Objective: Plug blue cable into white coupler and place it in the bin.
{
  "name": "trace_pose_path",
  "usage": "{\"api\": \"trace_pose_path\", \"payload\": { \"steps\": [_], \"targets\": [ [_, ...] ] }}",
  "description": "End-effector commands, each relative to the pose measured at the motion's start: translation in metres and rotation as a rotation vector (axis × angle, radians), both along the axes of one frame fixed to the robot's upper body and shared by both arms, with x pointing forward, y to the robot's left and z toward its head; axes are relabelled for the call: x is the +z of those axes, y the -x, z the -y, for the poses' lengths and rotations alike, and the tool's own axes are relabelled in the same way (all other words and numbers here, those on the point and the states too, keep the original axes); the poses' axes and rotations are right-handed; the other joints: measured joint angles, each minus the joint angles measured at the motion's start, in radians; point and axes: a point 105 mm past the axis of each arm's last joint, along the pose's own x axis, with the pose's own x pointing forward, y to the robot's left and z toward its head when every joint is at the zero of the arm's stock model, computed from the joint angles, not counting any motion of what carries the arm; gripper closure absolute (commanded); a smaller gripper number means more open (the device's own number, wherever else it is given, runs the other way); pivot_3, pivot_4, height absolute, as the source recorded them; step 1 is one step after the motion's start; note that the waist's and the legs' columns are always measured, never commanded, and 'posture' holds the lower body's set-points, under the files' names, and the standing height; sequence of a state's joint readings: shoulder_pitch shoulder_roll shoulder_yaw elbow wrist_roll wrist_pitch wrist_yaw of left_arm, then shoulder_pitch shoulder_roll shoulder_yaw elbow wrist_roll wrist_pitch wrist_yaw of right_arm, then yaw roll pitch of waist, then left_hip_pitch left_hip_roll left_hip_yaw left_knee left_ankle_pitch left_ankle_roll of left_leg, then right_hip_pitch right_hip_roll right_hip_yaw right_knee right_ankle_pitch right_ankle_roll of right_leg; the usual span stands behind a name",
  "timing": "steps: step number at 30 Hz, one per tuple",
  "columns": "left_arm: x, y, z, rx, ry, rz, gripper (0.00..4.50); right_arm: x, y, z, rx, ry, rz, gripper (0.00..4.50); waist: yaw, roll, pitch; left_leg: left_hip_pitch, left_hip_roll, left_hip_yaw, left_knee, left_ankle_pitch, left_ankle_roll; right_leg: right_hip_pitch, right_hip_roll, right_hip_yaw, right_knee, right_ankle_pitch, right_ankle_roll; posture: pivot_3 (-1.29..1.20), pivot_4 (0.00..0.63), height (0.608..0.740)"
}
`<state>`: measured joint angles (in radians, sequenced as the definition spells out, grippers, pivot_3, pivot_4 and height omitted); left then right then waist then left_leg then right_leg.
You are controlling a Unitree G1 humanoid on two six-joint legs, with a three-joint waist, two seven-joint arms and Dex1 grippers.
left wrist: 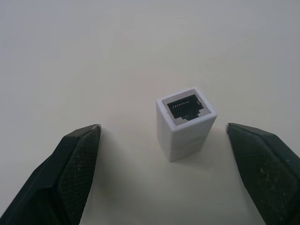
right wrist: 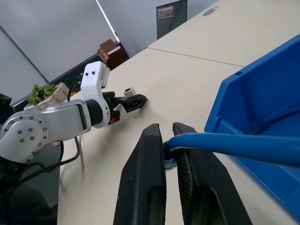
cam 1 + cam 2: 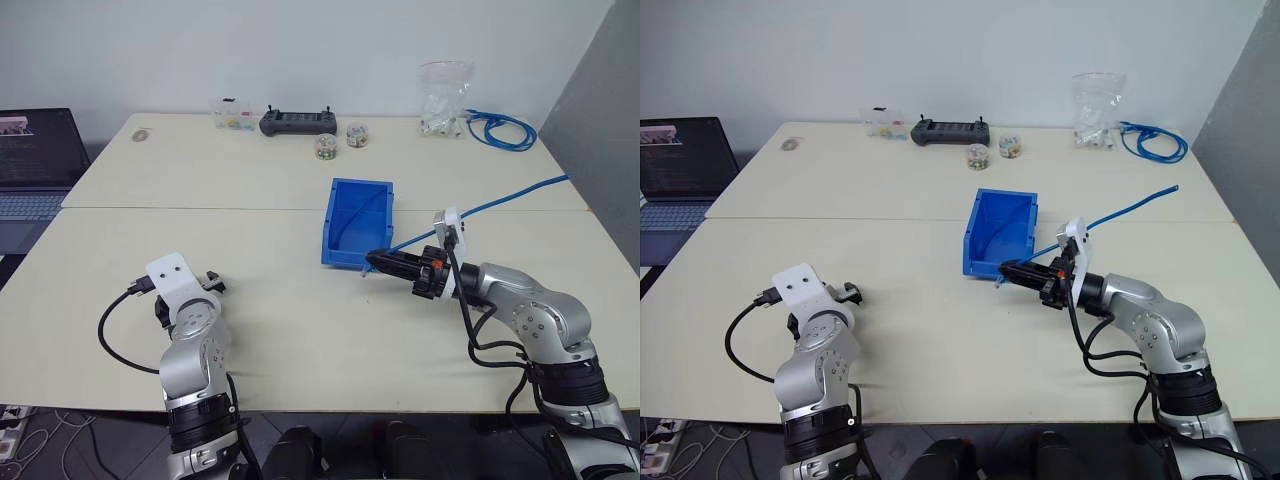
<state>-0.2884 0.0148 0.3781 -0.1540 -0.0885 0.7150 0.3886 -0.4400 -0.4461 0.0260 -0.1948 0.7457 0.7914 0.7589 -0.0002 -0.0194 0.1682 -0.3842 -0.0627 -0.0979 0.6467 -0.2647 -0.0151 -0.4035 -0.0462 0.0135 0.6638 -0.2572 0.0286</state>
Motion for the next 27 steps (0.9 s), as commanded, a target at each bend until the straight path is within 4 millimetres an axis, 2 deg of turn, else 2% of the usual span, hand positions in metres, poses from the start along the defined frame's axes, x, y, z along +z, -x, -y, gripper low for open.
{"api": "trace_pose_path", "payload": {
  "steps": [1, 6, 7, 8, 10, 13, 15, 16, 18, 22, 23, 25, 27],
  "targets": [
    [0.002, -0.004, 0.001, -0.006, 0.001, 0.008, 0.00, 0.011, 0.005, -0.002, 0.011, -0.013, 0.052, 4.45, 0.000, 0.000, 0.000, 0.000, 0.000, 0.000, 0.000, 0.000, 0.000, 0.000, 0.000, 0.000, 0.000, 0.000, 0.000, 0.00, 0.150, 0.740],
    [-0.001, -0.004, 0.000, 0.003, 0.016, 0.006, 0.00, 0.011, 0.006, -0.001, 0.013, -0.012, 0.052, 4.45, 0.000, 0.000, 0.000, 0.000, 0.000, 0.000, 0.000, 0.000, 0.000, 0.000, 0.000, 0.000, 0.000, 0.000, 0.000, 0.00, 0.150, 0.740],
    [-0.001, -0.005, 0.000, 0.004, 0.017, 0.007, 0.36, 0.011, 0.006, -0.002, 0.013, -0.012, 0.052, 4.45, 0.000, 0.000, 0.000, 0.000, 0.000, 0.000, 0.000, 0.000, 0.000, 0.000, 0.000, 0.000, 0.000, 0.000, 0.000, 0.00, 0.150, 0.740],
    [-0.001, -0.005, 0.000, 0.005, 0.017, 0.008, 0.40, 0.011, 0.006, -0.002, 0.014, -0.013, 0.052, 4.45, 0.000, 0.000, 0.000, 0.000, 0.000, 0.000, 0.000, 0.000, 0.000, 0.000, 0.000, 0.000, 0.000, 0.000, 0.000, 0.00, 0.150, 0.740],
    [-0.001, -0.005, -0.002, 0.005, 0.007, 0.011, 0.79, 0.011, 0.006, -0.003, 0.014, -0.015, 0.052, 4.45, 0.000, 0.000, 0.000, 0.000, 0.000, 0.000, 0.000, 0.000, 0.000, 0.000, 0.000, 0.000, 0.000, 0.000, 0.000, 0.00, 0.150, 0.740],
    [-0.002, -0.006, -0.003, 0.001, 0.001, 0.012, 1.57, 0.012, 0.005, -0.003, 0.013, -0.017, 0.053, 4.45, -0.002, 0.000, 0.000, 0.000, 0.000, 0.000, 0.000, 0.000, -0.001, 0.000, 0.000, 0.000, 0.000, 0.000, 0.000, 0.00, 0.150, 0.740],
    [-0.002, -0.006, -0.004, -0.004, 0.001, 0.014, 1.89, 0.012, 0.005, -0.004, 0.011, -0.017, 0.053, 4.45, -0.003, 0.000, 0.000, 0.000, 0.001, 0.000, 0.000, 0.000, -0.001, 0.000, 0.000, 0.000, 0.000, 0.000, 0.000, 0.00, 0.150, 0.740],
    [-0.003, -0.005, -0.004, -0.007, -0.002, 0.012, 2.23, 0.012, 0.005, -0.004, 0.010, -0.017, 0.054, 4.45, -0.003, 0.000, 0.000, 0.000, 0.001, 0.000, 0.000, 0.000, -0.001, 0.000, 0.001, 0.000, 0.000, 0.000, 0.000, 0.00, 0.150, 0.740],
    [-0.005, -0.002, -0.005, -0.009, -0.005, 0.008, 2.53, 0.012, 0.004, -0.004, 0.007, -0.016, 0.056, 4.45, -0.003, 0.000, 0.000, 0.000, 0.001, 0.000, 0.000, 0.000, -0.001, 0.000, 0.001, 0.000, 0.000, 0.000, 0.000, 0.00, 0.150, 0.740],
    [-0.006, 0.001, -0.005, -0.037, -0.022, 0.007, 3.41, 0.012, 0.003, -0.003, -0.001, -0.017, 0.059, 4.45, -0.004, 0.000, 0.000, 0.001, 0.001, 0.001, 0.000, 0.000, -0.001, 0.000, 0.001, 0.001, 0.000, 0.000, 0.000, 0.00, 0.150, 0.740],
    [-0.005, 0.002, -0.003, -0.064, -0.031, 0.011, 3.61, 0.011, 0.003, -0.003, -0.002, -0.017, 0.059, 4.45, -0.004, 0.000, 0.000, 0.001, 0.001, 0.001, 0.000, 0.000, -0.001, 0.000, 0.001, 0.001, 0.000, 0.000, 0.000, 0.00, 0.150, 0.740],
    [-0.005, 0.003, 0.009, -0.191, -0.046, 0.016, 3.66, 0.012, 0.004, -0.002, -0.009, -0.013, 0.065, 4.45, -0.005, 0.000, 0.000, 0.001, 0.001, 0.001, 0.000, 0.000, -0.001, 0.000, 0.001, 0.001, 0.000, 0.000, 0.000, 0.00, 0.150, 0.740],
    [-0.004, 0.002, 0.029, -0.379, -0.064, 0.013, 3.66, 0.011, 0.004, 0.002, -0.021, 0.002, 0.077, 4.45, -0.004, 0.000, 0.000, 0.001, 0.001, 0.001, -0.001, 0.000, -0.001, 0.000, 0.001, 0.001, 0.000, 0.000, 0.000, 0.00, 0.150, 0.740]
  ]
}}
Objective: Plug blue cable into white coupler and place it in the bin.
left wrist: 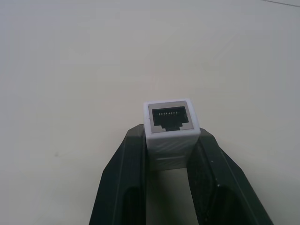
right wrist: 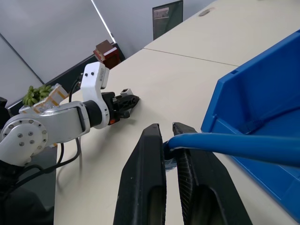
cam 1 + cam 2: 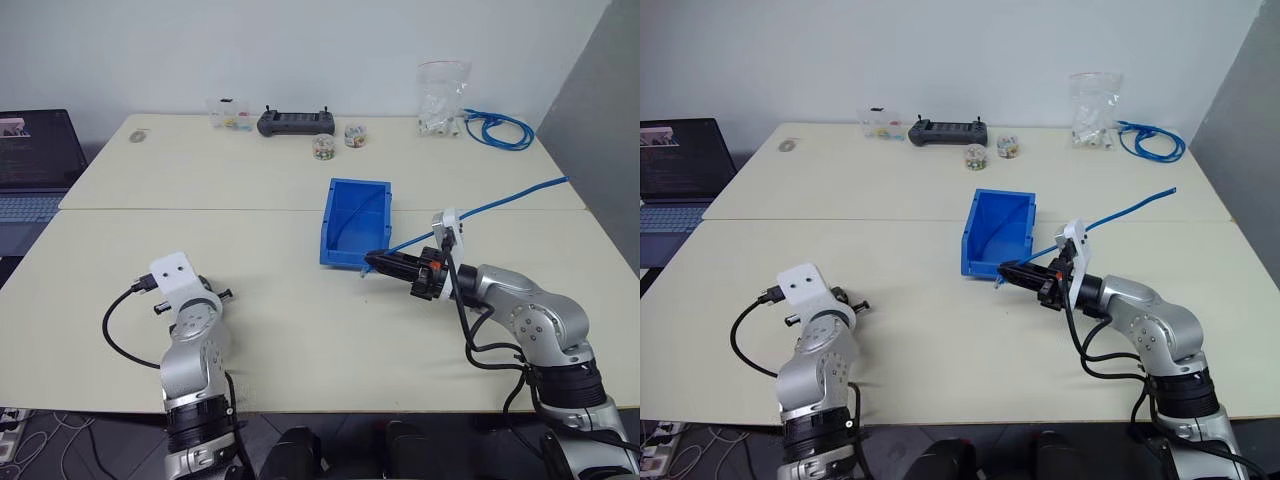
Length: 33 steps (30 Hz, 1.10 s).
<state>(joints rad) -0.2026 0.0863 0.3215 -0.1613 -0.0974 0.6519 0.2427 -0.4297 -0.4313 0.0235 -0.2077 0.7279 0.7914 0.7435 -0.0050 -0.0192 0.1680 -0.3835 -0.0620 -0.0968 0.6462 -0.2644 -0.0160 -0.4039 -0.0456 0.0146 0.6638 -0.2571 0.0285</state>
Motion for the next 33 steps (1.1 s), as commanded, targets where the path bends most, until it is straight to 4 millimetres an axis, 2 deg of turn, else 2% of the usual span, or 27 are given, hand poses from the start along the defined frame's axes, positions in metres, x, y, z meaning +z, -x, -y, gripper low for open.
{"api": "trace_pose_path", "payload": {
  "steps": [1, 2, 4, 5, 9, 14, 18, 24, 33],
  "targets": [
    [0.000, -0.002, 0.040, -0.352, -0.019, -0.021, 3.66, 0.012, 0.006, 0.006, -0.008, 0.016, 0.083, 4.45, 0.001, 0.000, 0.000, 0.000, 0.000, 0.000, 0.000, 0.000, 0.000, 0.000, 0.000, 0.000, 0.000, 0.000, 0.000, 0.00, 0.150, 0.740],
    [-0.001, -0.001, 0.048, -0.433, -0.024, -0.033, 3.66, 0.011, 0.007, 0.007, -0.010, 0.029, 0.089, 4.45, 0.005, 0.000, 0.000, 0.000, 0.000, 0.000, 0.000, 0.000, 0.000, 0.000, 0.000, 0.000, 0.000, 0.000, 0.000, 0.00, 0.150, 0.740],
    [0.000, 0.002, 0.082, -0.731, -0.039, -0.070, 3.66, 0.006, 0.013, 0.013, -0.015, 0.079, 0.109, 4.45, 0.014, 0.000, 0.000, 0.000, -0.001, -0.002, 0.000, 0.000, 0.000, 0.001, 0.000, -0.001, 0.000, 0.000, 0.000, 0.00, 0.150, 0.740],
    [-0.001, 0.004, 0.090, -0.819, -0.044, -0.085, 3.66, 0.005, 0.015, 0.015, -0.015, 0.092, 0.115, 4.45, 0.020, 0.000, 0.000, -0.001, -0.001, -0.002, 0.000, 0.000, 0.001, 0.001, 0.000, -0.001, -0.001, 0.000, 0.000, 0.00, 0.150, 0.740],
    [0.007, 0.022, 0.143, -1.336, -0.081, -0.162, 3.67, -0.003, 0.029, 0.020, -0.023, 0.140, 0.129, 4.45, 0.025, 0.001, 0.000, -0.001, -0.002, -0.002, 0.000, -0.001, 0.002, 0.002, -0.001, -0.001, -0.003, 0.000, 0.000, 0.00, 0.150, 0.740],
    [0.012, 0.037, 0.177, -1.763, -0.207, -0.224, 3.67, -0.013, 0.040, 0.021, -0.031, 0.198, 0.147, 4.45, 0.012, 0.001, 0.000, -0.002, -0.001, -0.001, 0.000, -0.001, 0.002, 0.000, 0.000, 0.000, -0.003, 0.000, 0.000, 0.00, 0.150, 0.740],
    [0.005, 0.036, 0.188, -1.924, -0.303, -0.263, 3.67, -0.019, 0.043, 0.020, -0.033, 0.232, 0.170, 4.45, -0.003, 0.001, 0.000, -0.002, 0.001, -0.001, 0.000, -0.002, 0.004, 0.000, 0.001, 0.000, -0.002, -0.001, -0.001, 0.00, 0.150, 0.740],
    [-0.017, 0.031, 0.186, -1.980, -0.370, -0.321, 3.67, -0.022, 0.042, 0.010, -0.020, 0.282, 0.245, 4.45, -0.002, 0.001, 0.000, -0.001, 0.002, -0.001, 0.000, -0.002, 0.004, 0.000, 0.002, 0.000, -0.002, -0.001, -0.001, 0.00, 0.150, 0.740],
    [-0.016, 0.029, 0.190, -2.005, -0.347, -0.326, 3.67, -0.023, 0.037, -0.015, 0.085, 0.312, 0.284, 4.45, 0.000, 0.001, 0.000, -0.001, 0.002, -0.002, 0.001, -0.002, 0.004, 0.001, 0.002, 0.000, -0.001, -0.001, -0.001, 0.00, 0.150, 0.740]
  ]
}}
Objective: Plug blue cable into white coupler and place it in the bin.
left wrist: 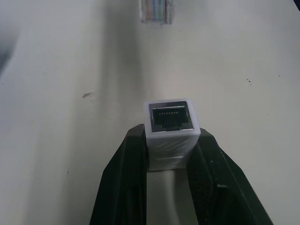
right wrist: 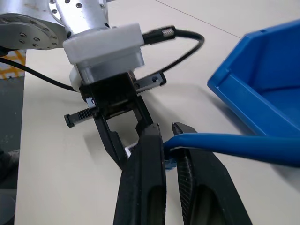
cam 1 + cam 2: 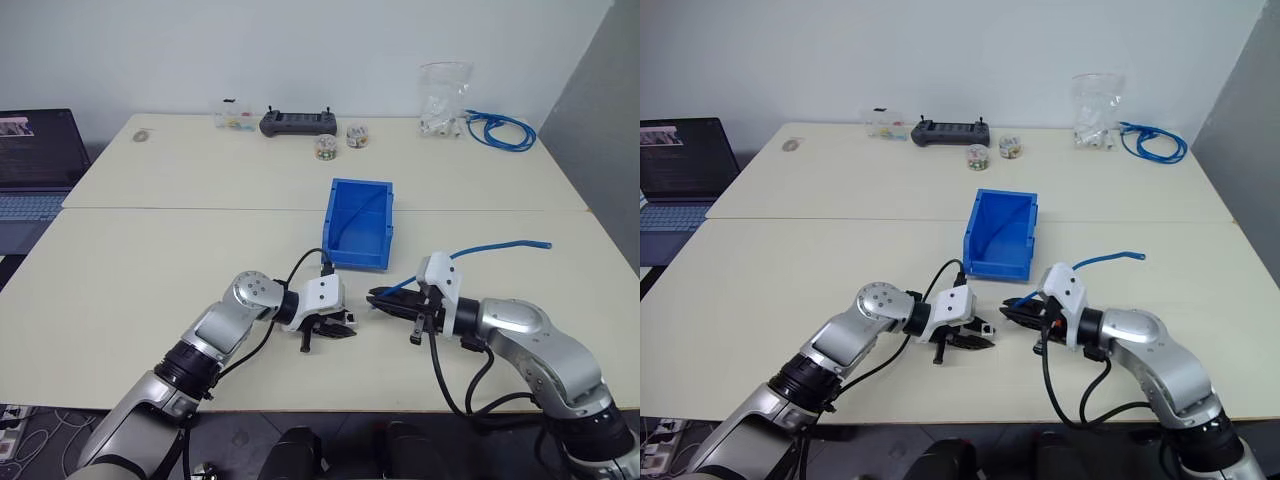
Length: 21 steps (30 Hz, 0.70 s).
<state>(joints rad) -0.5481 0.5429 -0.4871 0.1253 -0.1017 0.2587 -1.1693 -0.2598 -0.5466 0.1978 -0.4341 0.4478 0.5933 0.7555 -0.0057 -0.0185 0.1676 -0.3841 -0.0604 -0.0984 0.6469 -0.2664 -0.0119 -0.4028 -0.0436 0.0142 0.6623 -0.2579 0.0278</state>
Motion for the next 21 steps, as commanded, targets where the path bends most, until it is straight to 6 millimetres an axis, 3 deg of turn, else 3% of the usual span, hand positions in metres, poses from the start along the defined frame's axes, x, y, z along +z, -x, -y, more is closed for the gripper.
{"api": "trace_pose_path", "payload": {
  "steps": [1, 12, 21],
  "targets": [
    [-0.016, 0.003, -0.003, 0.006, -0.061, -0.047, 3.67, 0.004, 0.001, -0.009, 0.060, 0.020, 0.035, 4.45, 0.002, 0.000, 0.000, 0.000, 0.000, 0.000, 0.000, 0.000, 0.000, 0.000, 0.000, 0.000, 0.000, 0.000, 0.000, 0.00, 0.150, 0.740],
    [-0.016, 0.004, -0.003, 0.000, -0.063, -0.058, 3.67, -0.010, -0.004, -0.024, 0.109, 0.073, 0.024, 4.45, 0.003, 0.000, 0.000, 0.000, -0.001, -0.001, 0.000, 0.000, 0.000, 0.000, 0.000, 0.000, 0.001, 0.000, 0.000, 0.00, 0.150, 0.740],
    [-0.018, 0.004, -0.006, 0.001, -0.073, -0.058, 3.67, -0.023, -0.006, -0.022, 0.137, 0.122, 0.020, 4.45, 0.000, 0.000, -0.002, 0.001, 0.000, -0.001, 0.000, 0.000, 0.000, 0.000, 0.000, 0.000, 0.001, 0.000, 0.000, 0.00, 0.150, 0.740]
  ]
}}
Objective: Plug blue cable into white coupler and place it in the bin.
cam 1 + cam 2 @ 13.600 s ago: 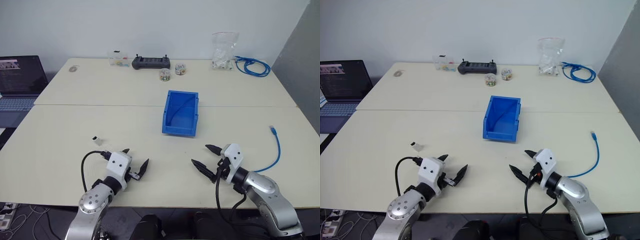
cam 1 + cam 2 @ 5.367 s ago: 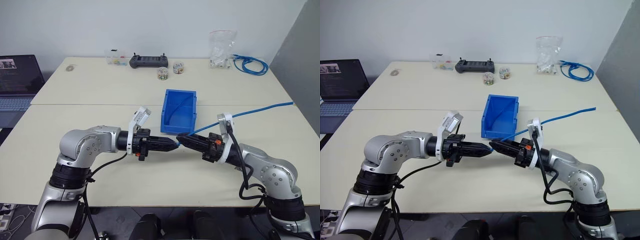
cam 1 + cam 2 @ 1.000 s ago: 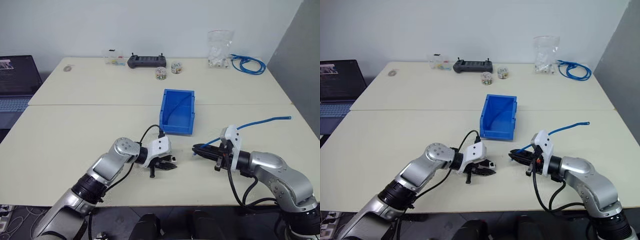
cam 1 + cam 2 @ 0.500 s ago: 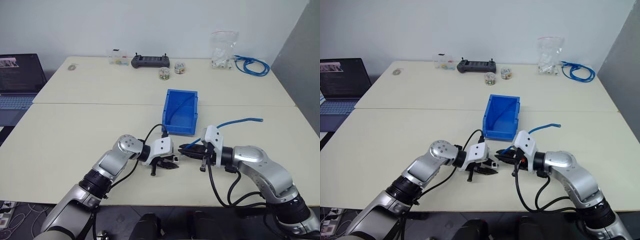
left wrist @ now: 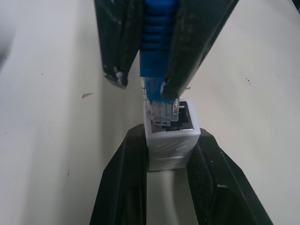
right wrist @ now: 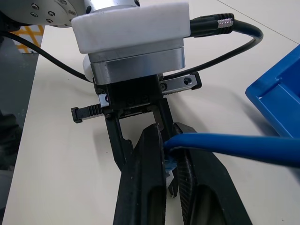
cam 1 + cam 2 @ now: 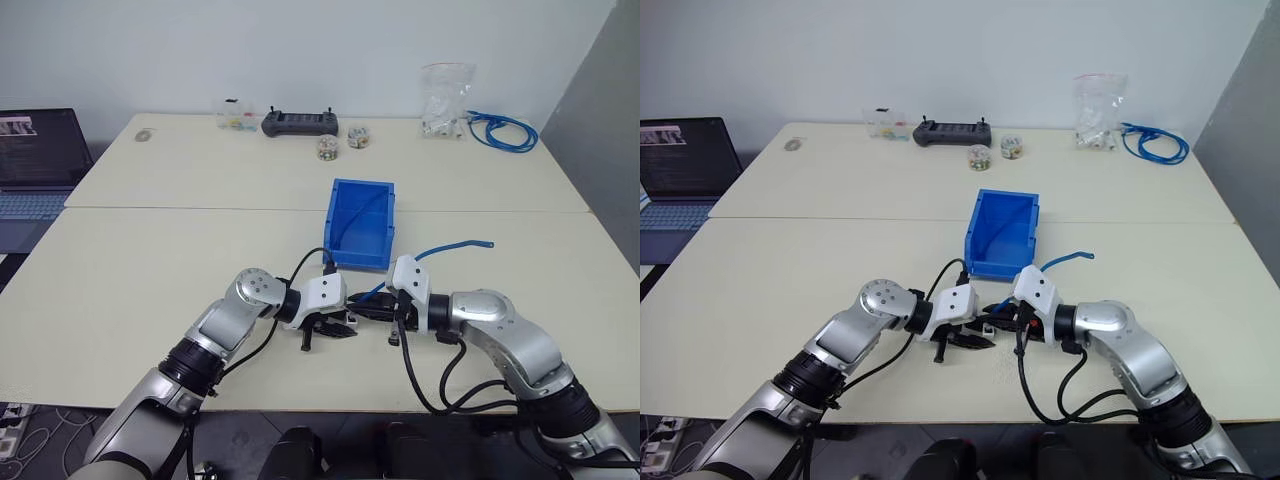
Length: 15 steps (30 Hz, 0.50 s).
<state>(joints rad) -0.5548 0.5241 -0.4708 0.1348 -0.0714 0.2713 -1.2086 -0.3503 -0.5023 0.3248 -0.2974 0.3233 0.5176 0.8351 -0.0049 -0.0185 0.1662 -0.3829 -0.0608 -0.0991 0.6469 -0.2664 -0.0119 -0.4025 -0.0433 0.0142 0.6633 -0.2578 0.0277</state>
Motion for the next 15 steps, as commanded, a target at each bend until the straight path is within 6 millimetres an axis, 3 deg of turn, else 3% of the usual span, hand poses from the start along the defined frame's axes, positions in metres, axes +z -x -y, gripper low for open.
{"api": "trace_pose_path", "payload": {
  "steps": [1, 8, 15],
  "targets": [
    [-0.018, 0.004, -0.007, 0.014, -0.062, -0.044, 3.67, -0.006, 0.002, 0.000, 0.038, 0.044, 0.007, 4.45, -0.001, 0.000, -0.001, 0.000, 0.000, 0.000, 0.000, 0.000, 0.000, 0.000, 0.000, 0.000, 0.000, 0.000, 0.000, 0.00, 0.150, 0.740],
    [-0.019, 0.004, -0.010, 0.016, -0.066, -0.048, 3.67, -0.014, 0.007, 0.003, 0.080, 0.084, 0.001, 4.45, -0.002, 0.000, -0.004, 0.001, 0.000, 0.000, 0.000, 0.000, 0.000, 0.001, 0.001, 0.000, 0.000, 0.000, 0.000, 0.00, 0.150, 0.740],
    [-0.018, 0.005, -0.010, 0.007, -0.065, -0.049, 3.67, -0.015, 0.000, -0.004, 0.103, 0.098, 0.009, 4.45, -0.004, 0.001, -0.004, 0.008, 0.001, -0.001, -0.001, 0.000, 0.000, 0.009, 0.002, 0.000, -0.001, 0.000, 0.000, 0.00, 0.150, 0.740]
  ]
}}
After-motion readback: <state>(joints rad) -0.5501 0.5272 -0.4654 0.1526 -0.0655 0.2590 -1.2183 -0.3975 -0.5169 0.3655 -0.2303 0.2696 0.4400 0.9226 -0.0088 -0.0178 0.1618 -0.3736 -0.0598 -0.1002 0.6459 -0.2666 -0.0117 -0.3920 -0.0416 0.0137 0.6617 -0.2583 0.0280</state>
